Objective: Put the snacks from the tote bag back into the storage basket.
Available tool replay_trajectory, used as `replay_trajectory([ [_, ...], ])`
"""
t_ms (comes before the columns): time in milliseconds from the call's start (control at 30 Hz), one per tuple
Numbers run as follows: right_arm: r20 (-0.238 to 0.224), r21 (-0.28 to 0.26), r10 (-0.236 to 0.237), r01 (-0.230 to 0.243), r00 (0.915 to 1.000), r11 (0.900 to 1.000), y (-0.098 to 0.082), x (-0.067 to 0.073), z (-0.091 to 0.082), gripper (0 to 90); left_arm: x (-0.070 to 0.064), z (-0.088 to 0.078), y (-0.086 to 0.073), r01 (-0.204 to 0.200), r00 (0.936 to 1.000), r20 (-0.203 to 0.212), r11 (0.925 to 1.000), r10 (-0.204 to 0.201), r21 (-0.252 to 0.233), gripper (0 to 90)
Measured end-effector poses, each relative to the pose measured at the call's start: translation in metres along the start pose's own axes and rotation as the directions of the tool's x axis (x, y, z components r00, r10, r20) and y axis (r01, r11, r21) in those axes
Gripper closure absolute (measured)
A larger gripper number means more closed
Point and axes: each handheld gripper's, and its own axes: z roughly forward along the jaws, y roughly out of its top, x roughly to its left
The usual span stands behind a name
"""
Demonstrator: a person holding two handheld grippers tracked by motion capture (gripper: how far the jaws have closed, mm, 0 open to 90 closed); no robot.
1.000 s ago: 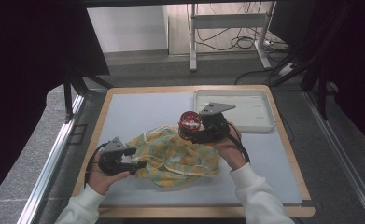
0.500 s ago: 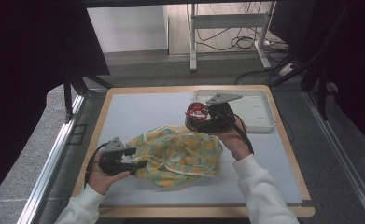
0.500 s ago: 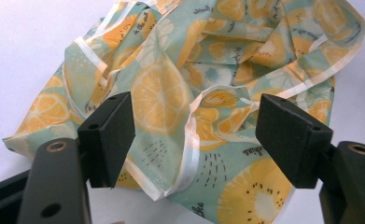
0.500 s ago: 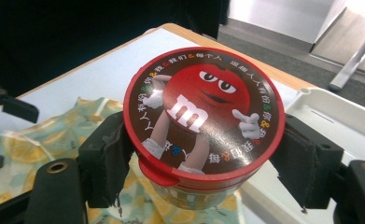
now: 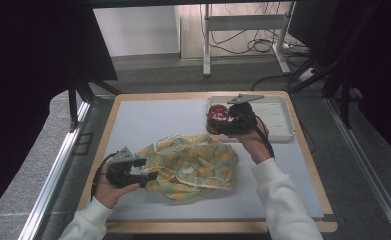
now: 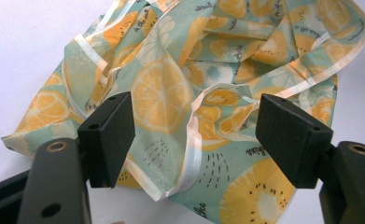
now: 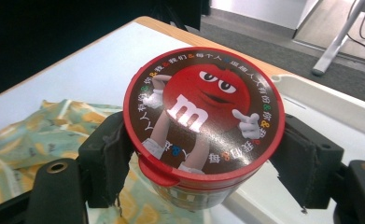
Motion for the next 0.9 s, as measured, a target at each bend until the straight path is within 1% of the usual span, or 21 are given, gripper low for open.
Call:
replay_trajectory([
  [67, 0.009, 0.006, 0.008, -0.008, 0.9999, 1.0, 0.0, -0.004, 0.002, 25.6, 0.0, 0.0, 0.0, 0.0, 1.0, -0.001, 1.0, 0.0, 0.0, 28.7],
  [267, 0.038, 0.027, 0.012, -0.013, 0.9992, 1.0, -0.001, -0.014, 0.012, 25.6, 0.0, 0.0, 0.0, -0.001, 1.0, 0.0, 1.0, 0.001, 0.001, 28.7],
  [433, 0.062, 0.043, 0.024, -0.026, 0.9978, 0.999, -0.002, -0.024, 0.025, 25.6, 0.001, 0.001, 0.0, 0.001, 1.0, -0.001, 1.0, -0.001, 0.003, 28.8],
  [533, 0.073, 0.049, 0.042, -0.045, 0.9965, 0.998, -0.004, -0.03, 0.032, 25.6, 0.0, 0.0, 0.0, -0.001, 1.0, 0.0, 1.0, 0.001, 0.002, 28.8],
  [800, 0.112, 0.086, 0.048, -0.058, 0.9925, 0.995, -0.01, -0.042, 0.052, 25.5, 0.001, 0.0, 0.0, 0.006, 1.0, 0.003, 1.0, -0.006, 0.001, 28.8],
  [900, 0.123, 0.099, 0.052, -0.064, 0.9911, 0.993, -0.013, -0.046, 0.058, 25.5, 0.001, 0.0, 0.0, -0.002, 1.0, 0.003, 1.0, 0.002, 0.004, 28.7],
])
